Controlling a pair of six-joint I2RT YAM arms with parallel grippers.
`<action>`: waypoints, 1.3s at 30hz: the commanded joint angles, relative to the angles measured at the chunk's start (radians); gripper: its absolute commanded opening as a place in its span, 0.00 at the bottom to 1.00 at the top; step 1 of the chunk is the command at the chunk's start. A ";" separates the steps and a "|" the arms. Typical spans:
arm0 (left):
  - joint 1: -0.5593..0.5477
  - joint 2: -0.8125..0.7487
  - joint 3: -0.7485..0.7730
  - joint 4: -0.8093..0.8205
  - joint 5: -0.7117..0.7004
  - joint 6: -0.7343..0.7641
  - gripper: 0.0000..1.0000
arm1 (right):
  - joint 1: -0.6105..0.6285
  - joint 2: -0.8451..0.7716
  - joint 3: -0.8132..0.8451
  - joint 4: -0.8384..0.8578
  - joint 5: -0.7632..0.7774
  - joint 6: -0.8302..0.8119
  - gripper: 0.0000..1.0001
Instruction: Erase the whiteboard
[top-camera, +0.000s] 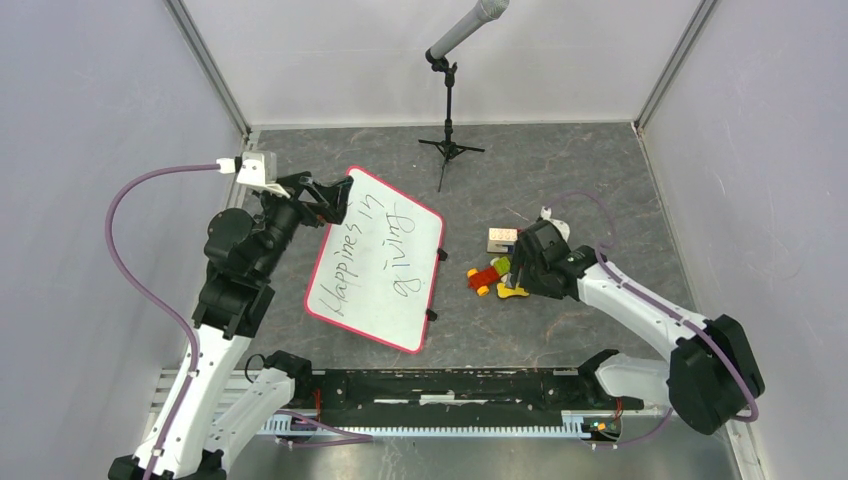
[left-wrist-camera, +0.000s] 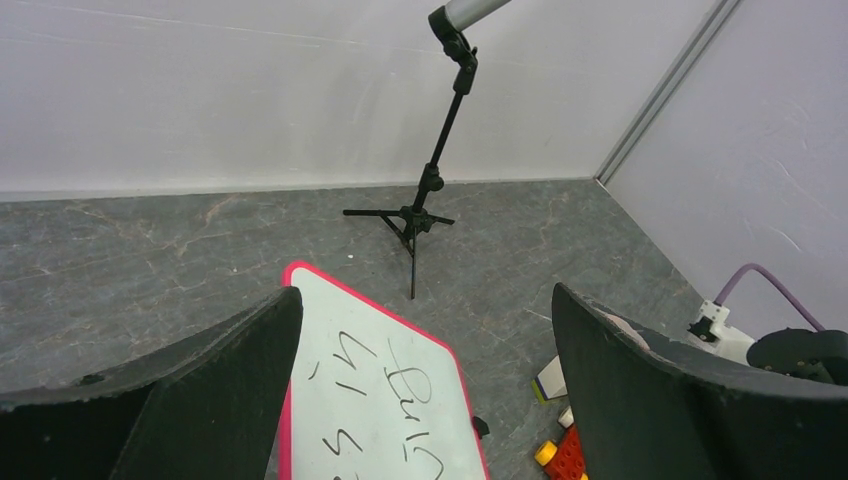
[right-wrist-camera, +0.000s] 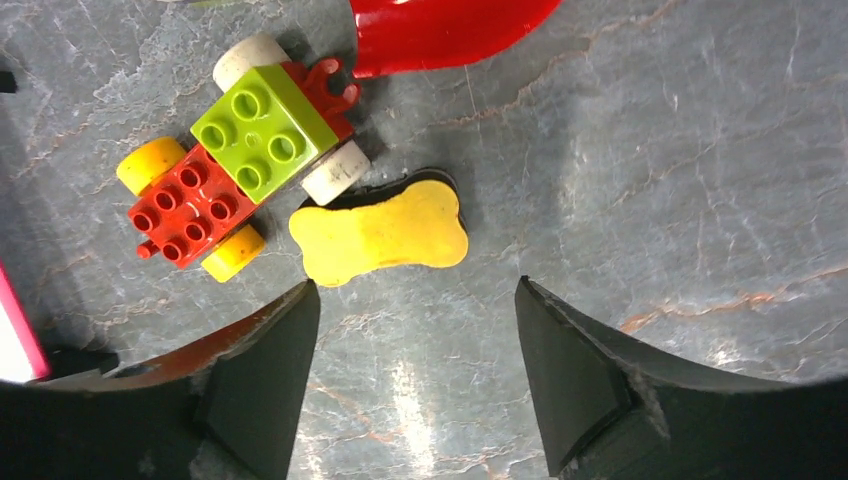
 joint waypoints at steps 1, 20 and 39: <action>-0.010 0.002 0.023 0.007 -0.004 0.007 1.00 | -0.004 -0.064 -0.037 -0.001 0.023 0.167 0.74; -0.015 -0.011 0.022 0.005 -0.022 0.011 1.00 | -0.145 -0.146 -0.359 0.654 -0.198 -0.215 0.57; -0.013 0.019 0.026 0.004 -0.005 0.004 1.00 | -0.125 -0.278 -0.479 0.551 -0.631 -0.262 0.58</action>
